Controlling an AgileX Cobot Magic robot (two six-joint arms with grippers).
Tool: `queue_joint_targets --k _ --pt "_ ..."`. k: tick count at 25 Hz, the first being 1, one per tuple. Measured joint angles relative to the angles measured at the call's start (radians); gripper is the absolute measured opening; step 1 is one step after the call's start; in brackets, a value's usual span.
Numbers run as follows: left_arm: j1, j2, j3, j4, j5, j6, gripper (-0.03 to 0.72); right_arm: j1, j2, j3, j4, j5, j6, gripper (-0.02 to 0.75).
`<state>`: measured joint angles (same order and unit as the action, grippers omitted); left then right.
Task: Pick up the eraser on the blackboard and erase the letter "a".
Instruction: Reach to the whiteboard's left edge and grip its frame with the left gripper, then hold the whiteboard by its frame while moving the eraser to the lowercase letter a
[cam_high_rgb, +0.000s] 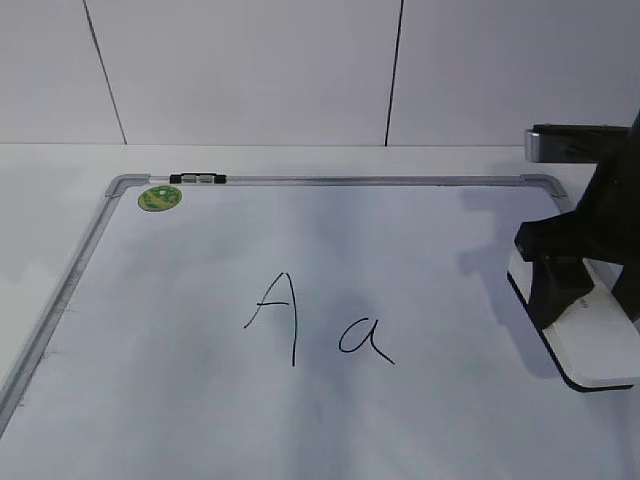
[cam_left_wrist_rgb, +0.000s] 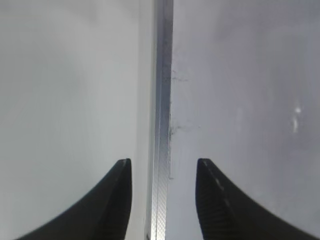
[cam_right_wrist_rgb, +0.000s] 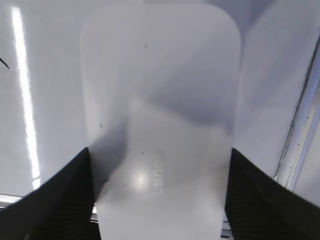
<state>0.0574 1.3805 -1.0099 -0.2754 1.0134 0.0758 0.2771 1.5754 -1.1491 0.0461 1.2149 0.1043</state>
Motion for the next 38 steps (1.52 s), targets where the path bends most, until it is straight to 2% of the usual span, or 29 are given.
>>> queue_joint_targets --k 4,9,13,19,38 --pt "0.000 0.097 -0.043 0.000 -0.035 0.005 0.322 0.027 0.001 0.000 0.004 0.000 0.000 0.541" --pt "-0.004 0.207 -0.106 -0.004 -0.044 0.013 0.322 0.109 0.042 -0.030 -0.017 0.001 0.002 0.541" --pt "-0.039 0.258 -0.133 0.002 -0.072 0.032 0.323 0.138 0.081 -0.070 -0.022 0.001 0.002 0.541" --pt "-0.098 0.352 -0.170 0.033 -0.098 0.036 0.323 0.141 0.085 -0.113 -0.035 0.001 0.009 0.541" --pt "-0.100 0.507 -0.182 0.041 -0.149 0.036 0.322 0.141 0.085 -0.113 -0.038 0.002 0.015 0.541"
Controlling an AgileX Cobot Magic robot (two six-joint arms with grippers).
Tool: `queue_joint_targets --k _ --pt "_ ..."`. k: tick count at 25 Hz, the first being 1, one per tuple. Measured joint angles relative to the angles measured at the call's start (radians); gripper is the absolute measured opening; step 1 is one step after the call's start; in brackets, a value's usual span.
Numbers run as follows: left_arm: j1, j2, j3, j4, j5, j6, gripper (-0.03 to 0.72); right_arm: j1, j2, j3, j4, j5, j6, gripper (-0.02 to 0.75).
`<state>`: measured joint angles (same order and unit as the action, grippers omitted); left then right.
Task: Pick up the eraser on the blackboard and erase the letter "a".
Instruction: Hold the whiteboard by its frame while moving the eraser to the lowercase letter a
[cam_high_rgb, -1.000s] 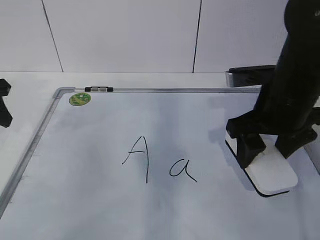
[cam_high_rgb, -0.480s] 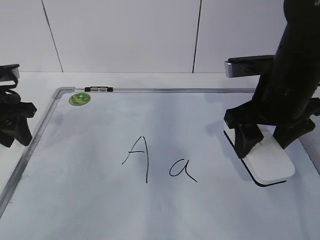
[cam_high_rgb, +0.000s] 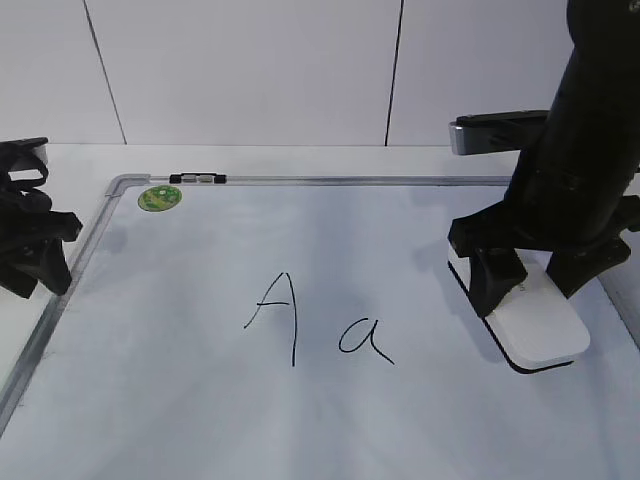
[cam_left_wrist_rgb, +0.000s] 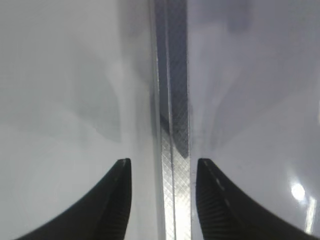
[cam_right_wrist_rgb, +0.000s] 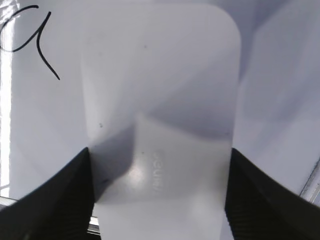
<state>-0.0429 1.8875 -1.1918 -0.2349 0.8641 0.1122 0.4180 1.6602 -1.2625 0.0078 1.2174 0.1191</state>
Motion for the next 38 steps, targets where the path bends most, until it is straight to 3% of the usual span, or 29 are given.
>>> queue_joint_targets --k 32,38 --pt "0.000 0.056 -0.023 0.021 0.010 -0.011 0.305 0.000 0.001 -0.001 -0.001 0.001 0.001 0.540" --pt "0.000 0.056 -0.024 0.012 0.014 -0.011 0.173 0.000 0.001 -0.001 -0.001 0.001 0.000 0.540"
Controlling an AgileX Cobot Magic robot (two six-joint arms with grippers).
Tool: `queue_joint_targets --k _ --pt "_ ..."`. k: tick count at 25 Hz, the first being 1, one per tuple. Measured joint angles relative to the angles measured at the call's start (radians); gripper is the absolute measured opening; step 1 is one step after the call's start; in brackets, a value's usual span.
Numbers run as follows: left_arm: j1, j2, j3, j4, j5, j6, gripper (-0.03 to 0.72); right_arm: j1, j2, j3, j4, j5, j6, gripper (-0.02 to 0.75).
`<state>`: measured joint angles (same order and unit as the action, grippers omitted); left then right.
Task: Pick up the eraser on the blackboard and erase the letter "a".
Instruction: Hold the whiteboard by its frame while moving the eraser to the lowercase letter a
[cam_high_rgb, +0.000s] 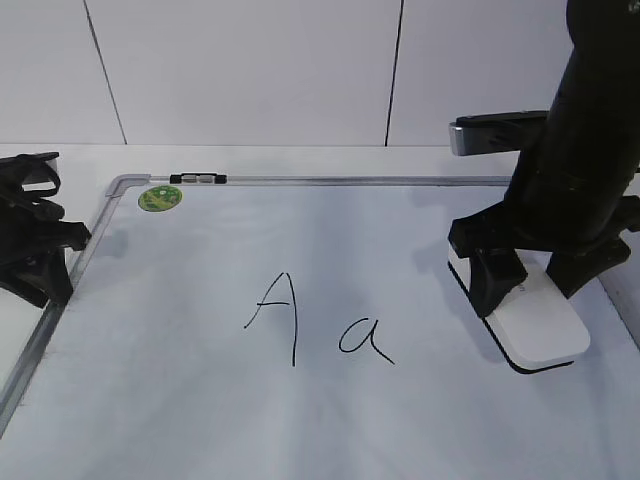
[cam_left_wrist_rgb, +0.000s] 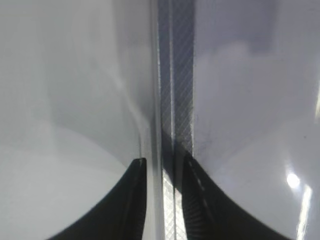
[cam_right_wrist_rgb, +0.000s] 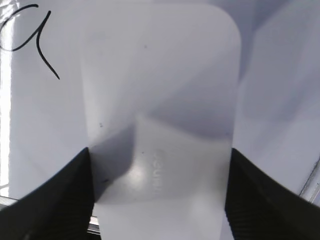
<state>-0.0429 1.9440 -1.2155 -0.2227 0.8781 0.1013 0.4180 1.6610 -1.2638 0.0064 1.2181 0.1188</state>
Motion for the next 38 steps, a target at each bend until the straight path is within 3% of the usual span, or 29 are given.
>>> queue_joint_targets --k 8,32,38 --pt "-0.002 0.000 -0.002 -0.012 0.004 -0.015 0.021 0.000 0.000 0.000 0.000 0.000 -0.001 0.540" --pt "-0.002 0.000 -0.002 -0.014 0.006 -0.019 0.016 0.001 0.129 -0.068 0.032 0.002 -0.008 0.540" --pt "-0.002 0.000 -0.002 -0.014 0.006 -0.019 0.016 0.075 0.180 -0.072 0.030 0.002 -0.012 0.540"
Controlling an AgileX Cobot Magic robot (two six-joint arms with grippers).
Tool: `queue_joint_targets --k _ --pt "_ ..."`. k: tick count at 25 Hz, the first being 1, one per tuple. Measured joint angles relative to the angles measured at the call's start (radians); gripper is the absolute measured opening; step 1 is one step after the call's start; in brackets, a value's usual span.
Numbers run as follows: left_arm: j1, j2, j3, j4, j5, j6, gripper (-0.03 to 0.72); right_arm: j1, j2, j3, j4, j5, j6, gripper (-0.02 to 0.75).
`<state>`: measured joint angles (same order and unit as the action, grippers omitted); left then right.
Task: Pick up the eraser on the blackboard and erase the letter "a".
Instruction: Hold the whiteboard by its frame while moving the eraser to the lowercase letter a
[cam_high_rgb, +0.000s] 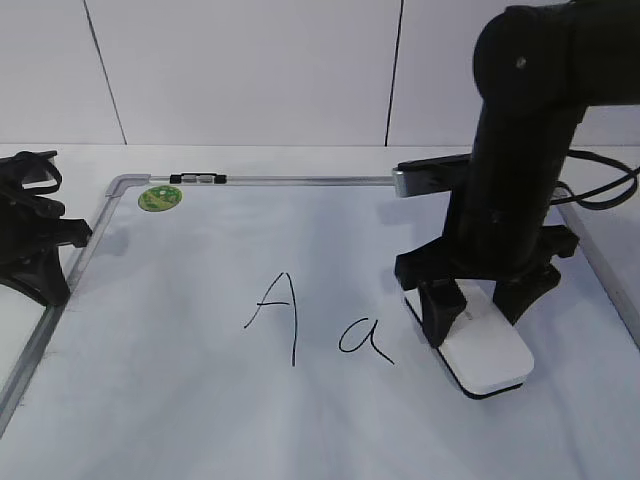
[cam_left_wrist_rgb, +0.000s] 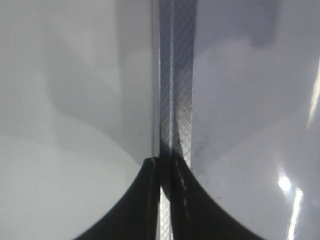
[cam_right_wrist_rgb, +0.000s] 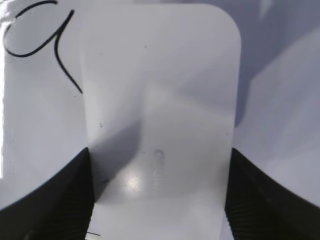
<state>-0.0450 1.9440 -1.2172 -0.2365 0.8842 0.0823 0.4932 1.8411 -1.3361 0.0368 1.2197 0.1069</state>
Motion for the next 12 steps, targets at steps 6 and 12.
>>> queue_joint_targets --k 6,12 --pt "0.000 0.000 0.000 0.000 0.000 0.000 0.016 0.076 0.058 -0.059 -0.007 -0.002 -0.001 0.540" --pt "0.000 0.000 0.000 0.000 0.000 0.000 0.016 0.095 0.077 -0.086 -0.011 -0.003 -0.001 0.540"
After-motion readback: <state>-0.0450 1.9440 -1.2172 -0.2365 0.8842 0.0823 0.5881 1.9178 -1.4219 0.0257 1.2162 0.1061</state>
